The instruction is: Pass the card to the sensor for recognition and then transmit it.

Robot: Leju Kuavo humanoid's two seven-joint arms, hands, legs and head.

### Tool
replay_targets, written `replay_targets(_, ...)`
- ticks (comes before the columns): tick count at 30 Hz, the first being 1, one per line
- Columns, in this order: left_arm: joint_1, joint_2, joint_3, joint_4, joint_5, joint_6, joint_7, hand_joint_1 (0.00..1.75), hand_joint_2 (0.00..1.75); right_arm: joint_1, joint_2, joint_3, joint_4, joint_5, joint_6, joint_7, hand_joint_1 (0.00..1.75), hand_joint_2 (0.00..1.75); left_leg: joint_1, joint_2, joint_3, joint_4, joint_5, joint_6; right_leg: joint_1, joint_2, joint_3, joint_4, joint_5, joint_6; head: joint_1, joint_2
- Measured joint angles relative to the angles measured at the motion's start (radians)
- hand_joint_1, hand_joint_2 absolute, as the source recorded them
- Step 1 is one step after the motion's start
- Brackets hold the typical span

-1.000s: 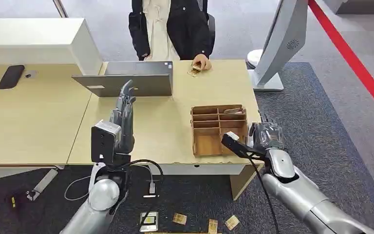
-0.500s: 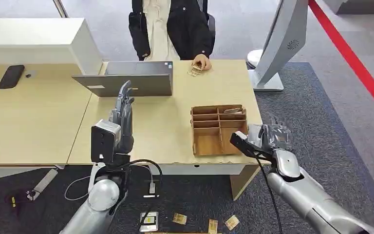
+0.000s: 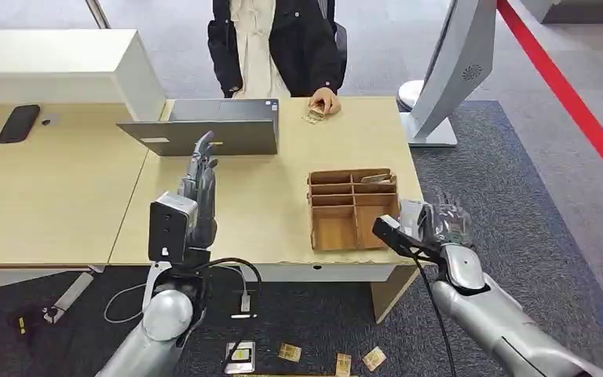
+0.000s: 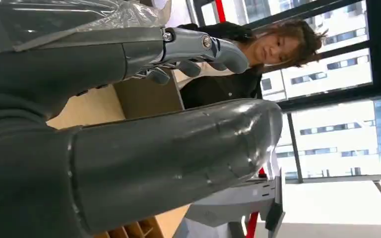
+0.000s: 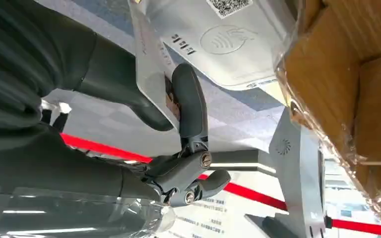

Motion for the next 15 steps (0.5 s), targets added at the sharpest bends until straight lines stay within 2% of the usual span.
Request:
replay_targets(6, 0.001, 0.007, -0.001, -0.006, -0.004, -0.002, 0.012, 0.00, 0.00, 0.028, 0.002, -0.005, 0.024, -0.013, 0.015, 0.000, 1.75, 1.75, 0.000, 0.000, 0.000, 0.000, 0.000, 0.000, 0.000, 0.000, 0.000, 0.000, 0.000, 0.000, 0.000, 0.000)
replay_targets(15, 0.002, 0.013, -0.002, -0.013, -0.019, -0.006, 0.018, 0.00, 0.00, 0.031, 0.006, -0.015, 0.048, -0.009, -0.019, 0.011, 1.75, 1.75, 0.000, 0.000, 0.000, 0.000, 0.000, 0.000, 0.000, 0.000, 0.000, 0.000, 0.000, 0.000, 0.000, 0.000)
